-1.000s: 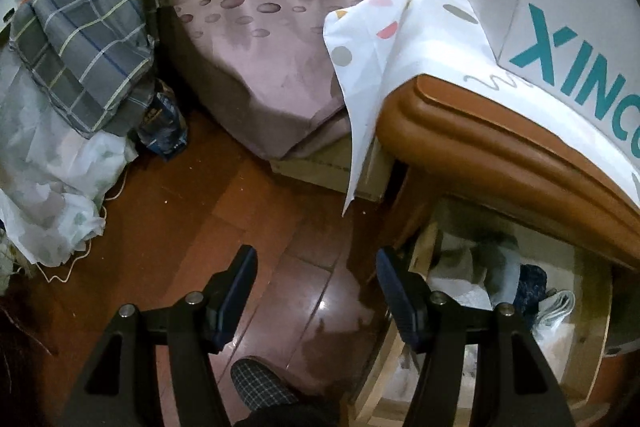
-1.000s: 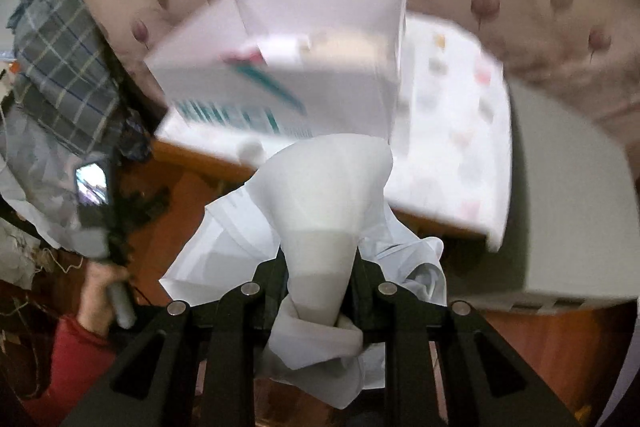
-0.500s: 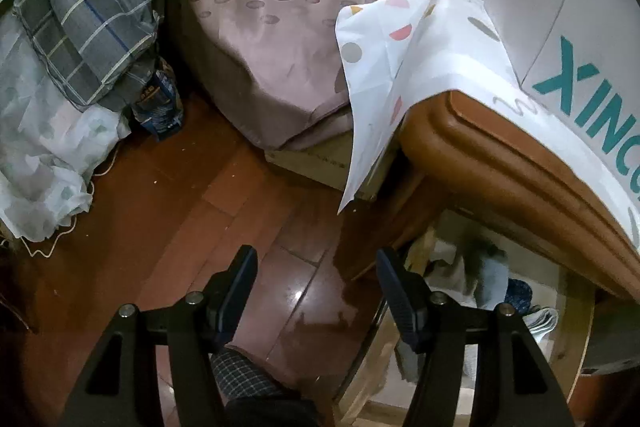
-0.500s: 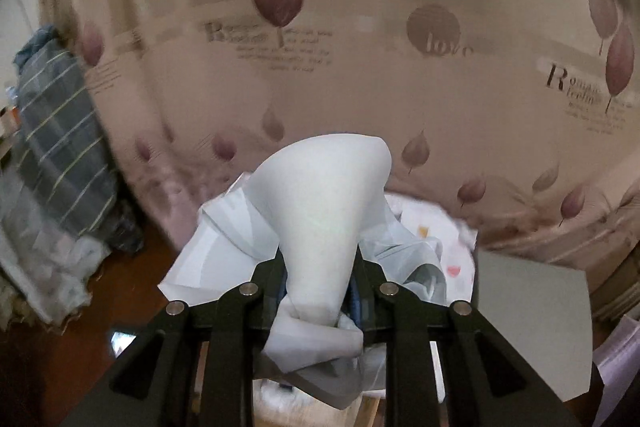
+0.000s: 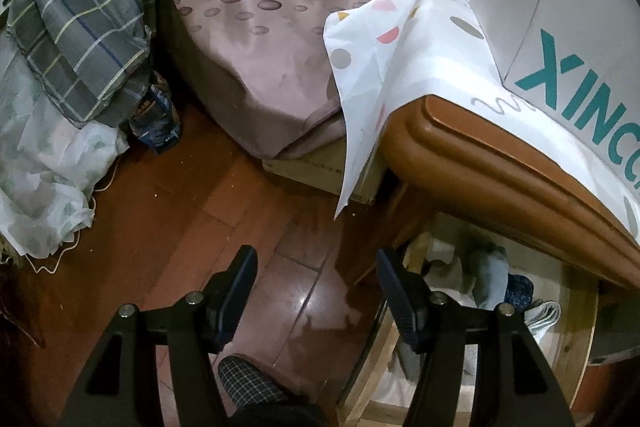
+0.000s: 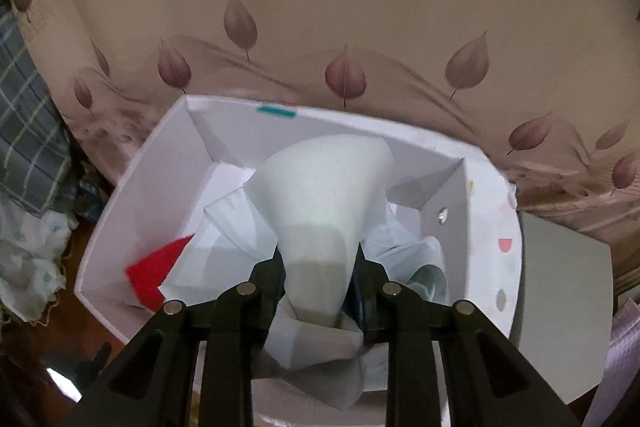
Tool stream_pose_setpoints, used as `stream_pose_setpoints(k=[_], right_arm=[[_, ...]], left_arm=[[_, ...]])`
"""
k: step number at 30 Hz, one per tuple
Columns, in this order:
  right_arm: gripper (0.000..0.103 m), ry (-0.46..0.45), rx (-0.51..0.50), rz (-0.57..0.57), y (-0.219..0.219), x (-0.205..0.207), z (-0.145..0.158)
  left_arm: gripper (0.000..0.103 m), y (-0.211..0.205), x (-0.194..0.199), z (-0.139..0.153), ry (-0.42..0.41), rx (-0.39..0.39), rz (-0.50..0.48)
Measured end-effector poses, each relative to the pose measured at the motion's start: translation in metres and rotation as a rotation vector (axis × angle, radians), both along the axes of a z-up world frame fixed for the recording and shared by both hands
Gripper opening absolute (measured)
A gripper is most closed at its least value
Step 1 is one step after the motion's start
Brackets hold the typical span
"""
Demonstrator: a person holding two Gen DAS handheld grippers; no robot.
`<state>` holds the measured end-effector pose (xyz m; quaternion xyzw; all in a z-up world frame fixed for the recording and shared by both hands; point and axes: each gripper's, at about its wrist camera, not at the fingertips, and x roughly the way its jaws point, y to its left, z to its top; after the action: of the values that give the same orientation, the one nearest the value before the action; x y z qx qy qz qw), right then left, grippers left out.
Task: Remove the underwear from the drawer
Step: 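Carry the white cloth with the right gripper into the shoebox and release it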
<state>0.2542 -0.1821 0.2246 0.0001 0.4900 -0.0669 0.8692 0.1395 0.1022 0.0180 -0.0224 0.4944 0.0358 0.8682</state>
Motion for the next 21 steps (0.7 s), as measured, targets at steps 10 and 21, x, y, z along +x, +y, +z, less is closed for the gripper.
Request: stream_pose_setpoints(k=[10, 21], right_arm=[[0.058, 0.074, 0.010, 0.007, 0.012, 0.008, -0.044], [0.070, 0.007, -0.006, 0.028, 0.015, -0.023, -0.001]], left_arm=[[0.063, -0.002, 0.002, -0.001, 0.008, -0.008, -0.007], [0.063, -0.009, 0.003, -0.006, 0.019, 0.015, -0.024]])
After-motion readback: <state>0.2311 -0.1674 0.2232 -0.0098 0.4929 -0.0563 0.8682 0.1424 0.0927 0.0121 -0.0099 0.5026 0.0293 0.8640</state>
